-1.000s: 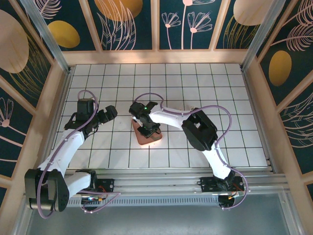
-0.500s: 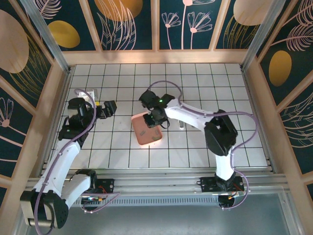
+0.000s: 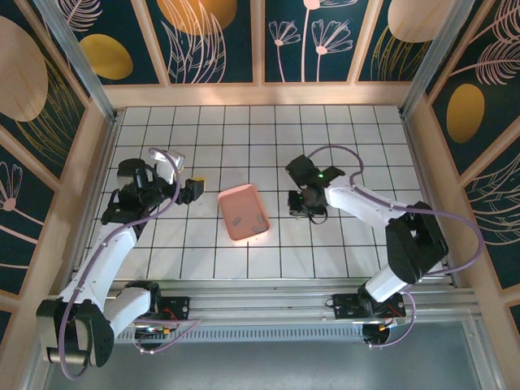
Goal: Load the staples into the stapler
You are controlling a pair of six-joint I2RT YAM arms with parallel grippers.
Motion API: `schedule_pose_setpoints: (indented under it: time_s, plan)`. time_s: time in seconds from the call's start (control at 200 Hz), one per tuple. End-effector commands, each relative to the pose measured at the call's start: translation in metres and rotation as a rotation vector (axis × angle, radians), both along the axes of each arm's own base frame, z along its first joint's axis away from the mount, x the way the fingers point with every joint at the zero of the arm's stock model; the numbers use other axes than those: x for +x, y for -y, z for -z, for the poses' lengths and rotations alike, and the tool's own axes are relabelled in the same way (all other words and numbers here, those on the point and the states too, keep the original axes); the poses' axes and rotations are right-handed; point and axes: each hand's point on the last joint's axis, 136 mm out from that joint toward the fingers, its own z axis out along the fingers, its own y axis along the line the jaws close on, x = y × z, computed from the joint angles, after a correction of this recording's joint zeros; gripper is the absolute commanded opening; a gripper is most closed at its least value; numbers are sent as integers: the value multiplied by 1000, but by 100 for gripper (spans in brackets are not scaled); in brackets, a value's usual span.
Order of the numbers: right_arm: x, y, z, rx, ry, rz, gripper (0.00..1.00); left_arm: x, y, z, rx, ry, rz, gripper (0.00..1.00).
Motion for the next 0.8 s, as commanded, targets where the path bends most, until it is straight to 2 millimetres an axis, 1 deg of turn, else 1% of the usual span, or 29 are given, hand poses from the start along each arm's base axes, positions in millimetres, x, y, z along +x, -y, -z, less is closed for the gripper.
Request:
schedule_pose_setpoints:
  time_s: [0.0,0.06,0.125,0.15,0.375,0.576,0.686,0.796]
  plan:
    - [-15,26,10,-16,-44,107,20,-6,12,-12,36,119,130,83]
    - [-23,41,19,-36,-72,145,20,-2,10,-11,36,113,114,84]
    - [-33,49,28,-57,-105,157,20,-1,11,-10,36,107,115,84]
    - [-33,59,32,-65,-117,193,20,-1,11,-10,34,105,114,84]
    - [-45,83,52,-87,-172,273,21,6,7,-8,47,100,87,85]
    - [-45,88,59,-59,-179,304,21,12,7,-10,49,103,86,85]
    - [-43,88,59,-49,-174,302,22,15,5,-9,61,107,72,85]
    - [-40,87,55,-46,-172,301,26,16,5,-8,63,104,75,86]
